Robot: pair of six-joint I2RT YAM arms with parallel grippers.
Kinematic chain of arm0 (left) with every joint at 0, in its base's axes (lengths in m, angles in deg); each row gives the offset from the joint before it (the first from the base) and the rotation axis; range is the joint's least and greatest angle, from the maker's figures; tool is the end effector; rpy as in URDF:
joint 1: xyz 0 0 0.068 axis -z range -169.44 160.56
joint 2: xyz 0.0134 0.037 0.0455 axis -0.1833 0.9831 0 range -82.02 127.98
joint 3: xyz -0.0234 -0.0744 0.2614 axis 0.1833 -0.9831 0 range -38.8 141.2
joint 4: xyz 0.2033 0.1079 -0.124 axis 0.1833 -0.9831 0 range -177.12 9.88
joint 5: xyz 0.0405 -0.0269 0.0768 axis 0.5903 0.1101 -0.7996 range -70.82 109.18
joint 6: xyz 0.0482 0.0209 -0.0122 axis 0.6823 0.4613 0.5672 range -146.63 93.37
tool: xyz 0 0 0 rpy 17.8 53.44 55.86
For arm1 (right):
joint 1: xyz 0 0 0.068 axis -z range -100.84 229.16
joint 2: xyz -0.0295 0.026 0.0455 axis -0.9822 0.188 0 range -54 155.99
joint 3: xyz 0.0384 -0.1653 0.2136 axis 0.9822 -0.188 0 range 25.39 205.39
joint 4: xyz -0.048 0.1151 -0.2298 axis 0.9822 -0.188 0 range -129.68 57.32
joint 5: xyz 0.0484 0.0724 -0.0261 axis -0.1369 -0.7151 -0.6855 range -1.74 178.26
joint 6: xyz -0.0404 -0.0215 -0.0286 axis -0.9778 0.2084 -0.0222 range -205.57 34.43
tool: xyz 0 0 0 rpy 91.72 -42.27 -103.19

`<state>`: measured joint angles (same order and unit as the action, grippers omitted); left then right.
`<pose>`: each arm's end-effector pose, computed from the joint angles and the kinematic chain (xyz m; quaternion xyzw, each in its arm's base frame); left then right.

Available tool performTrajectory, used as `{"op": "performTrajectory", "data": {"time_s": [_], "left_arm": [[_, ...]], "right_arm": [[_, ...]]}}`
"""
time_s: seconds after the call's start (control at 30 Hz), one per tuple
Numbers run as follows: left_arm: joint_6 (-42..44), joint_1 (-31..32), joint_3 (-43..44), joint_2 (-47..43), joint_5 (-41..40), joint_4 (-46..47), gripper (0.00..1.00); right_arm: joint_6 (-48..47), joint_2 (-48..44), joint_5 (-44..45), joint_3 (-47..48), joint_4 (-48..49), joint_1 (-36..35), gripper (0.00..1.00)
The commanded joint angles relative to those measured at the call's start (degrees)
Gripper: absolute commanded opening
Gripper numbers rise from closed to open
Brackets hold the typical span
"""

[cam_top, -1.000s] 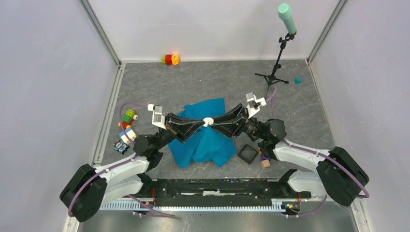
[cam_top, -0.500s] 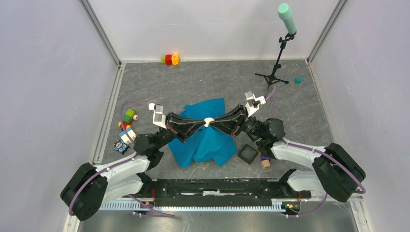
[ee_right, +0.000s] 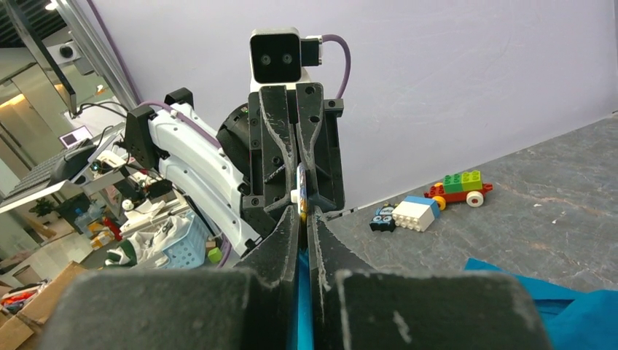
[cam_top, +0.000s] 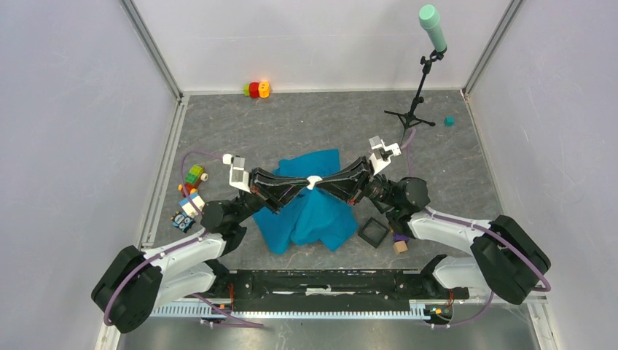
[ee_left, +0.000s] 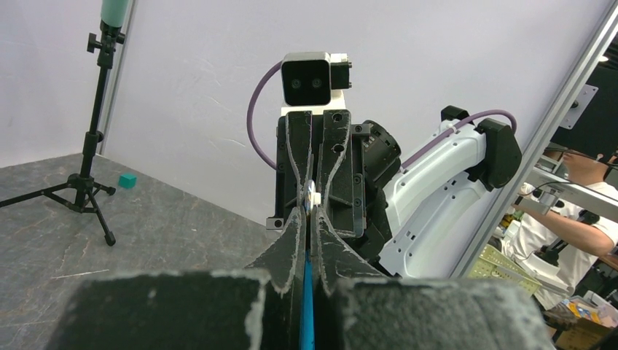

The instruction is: Remove the brooch from the garment

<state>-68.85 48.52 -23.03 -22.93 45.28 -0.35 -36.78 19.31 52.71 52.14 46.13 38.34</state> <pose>0.1394 -0.1286 0.2785 0.1852 0.4461 -0.6379 0.5999 0.1707 0.1747 0.2846 -0.2347 0.4774 0.6922 0.4877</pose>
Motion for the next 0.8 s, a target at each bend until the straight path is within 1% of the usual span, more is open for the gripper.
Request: {"op": "performTrajectory", "data": {"time_s": [0.0, 0.17, 0.3, 0.43, 0.53, 0.6, 0.67, 0.73, 0.77], "left_arm": [[-0.3, 0.2, 3.7, -0.4, 3.7, -1.4, 0.02], [2.6, 0.2, 4.4, -1.4, 5.4, -6.1, 0.02], [6.9, 0.3, 5.2, -3.6, 6.4, -13.3, 0.02], [10.8, 0.4, 4.8, -6.2, 6.0, -17.8, 0.02], [12.2, 0.3, 5.9, -7.2, 4.8, -23.4, 0.02], [12.5, 0.3, 6.2, -7.5, 3.9, -25.4, 0.02], [12.3, 0.3, 5.8, -8.2, 1.4, -25.8, 0.02], [13.1, 0.3, 5.1, -9.5, -1.5, -26.3, 0.02], [13.8, 0.3, 4.8, -10.2, -2.8, -26.5, 0.02]], "right_arm": [[-0.3, 1.1, -0.2, 2.8, -0.8, -0.4, 0.04], [-1.0, 2.2, 0.3, 4.2, -4.9, -0.4, 0.01], [-0.9, 3.4, 0.9, 5.1, -7.4, -0.4, 0.00], [0.8, 4.7, 2.4, 5.1, -6.2, -0.4, 0.00], [0.7, 5.9, -0.1, 6.7, -6.0, -0.8, 0.00], [0.5, 6.1, -1.0, 6.8, -5.3, -0.8, 0.00], [-0.2, 5.5, -1.9, 6.4, -4.5, -0.7, 0.05], [-1.5, 4.4, -1.9, 5.6, -5.1, -0.6, 0.12], [-2.3, 3.5, -1.6, 4.9, -5.5, -0.5, 0.22]]}}
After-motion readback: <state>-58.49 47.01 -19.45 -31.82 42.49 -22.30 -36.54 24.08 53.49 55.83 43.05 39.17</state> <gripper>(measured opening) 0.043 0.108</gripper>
